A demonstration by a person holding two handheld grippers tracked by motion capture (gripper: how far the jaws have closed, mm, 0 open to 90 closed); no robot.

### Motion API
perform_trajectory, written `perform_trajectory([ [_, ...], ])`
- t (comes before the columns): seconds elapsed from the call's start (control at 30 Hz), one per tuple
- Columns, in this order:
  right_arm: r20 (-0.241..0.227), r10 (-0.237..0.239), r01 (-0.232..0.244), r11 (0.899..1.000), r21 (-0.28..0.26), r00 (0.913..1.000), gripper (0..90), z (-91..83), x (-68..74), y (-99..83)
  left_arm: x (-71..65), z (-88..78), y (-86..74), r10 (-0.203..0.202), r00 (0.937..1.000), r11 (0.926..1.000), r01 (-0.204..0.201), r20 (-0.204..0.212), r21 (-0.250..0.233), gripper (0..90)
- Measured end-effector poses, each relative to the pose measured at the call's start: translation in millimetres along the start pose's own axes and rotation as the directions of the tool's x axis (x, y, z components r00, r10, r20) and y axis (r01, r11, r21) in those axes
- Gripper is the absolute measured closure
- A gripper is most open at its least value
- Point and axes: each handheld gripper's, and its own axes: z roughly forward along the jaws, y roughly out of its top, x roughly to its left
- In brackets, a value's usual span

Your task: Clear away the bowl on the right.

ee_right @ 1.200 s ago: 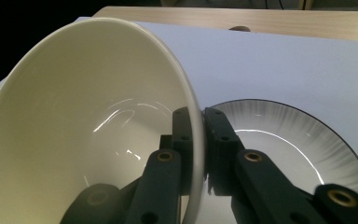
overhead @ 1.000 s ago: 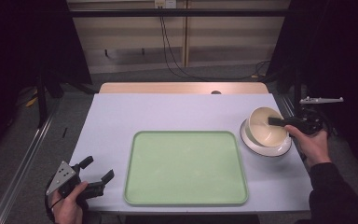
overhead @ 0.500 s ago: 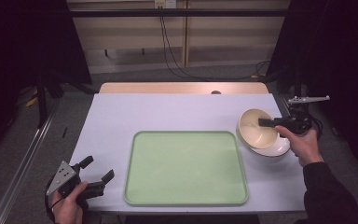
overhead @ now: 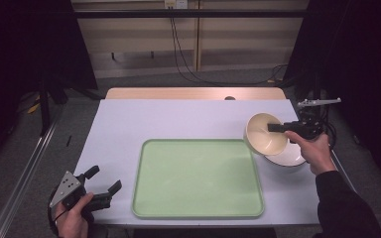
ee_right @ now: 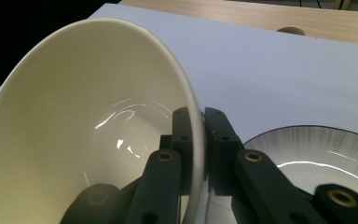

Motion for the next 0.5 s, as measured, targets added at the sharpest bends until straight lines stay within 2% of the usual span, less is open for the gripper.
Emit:
perform_trajectory([
  [0.27,0.000,-0.008,0.008,1.000,0.027,1.0000,83.8,13.0,3.4,8.8,0.3,-0.1,0.3,-0.008,1.0000,0.9999,0.008,-0.005,-0.007,0.4],
  [0.5,-0.010,0.004,-0.003,0.998,0.056,0.9999,83.7,33.0,4.8,12.8,0.6,0.1,0.3,0.001,1.0000,1.0000,-0.001,-0.002,-0.001,0.6],
])
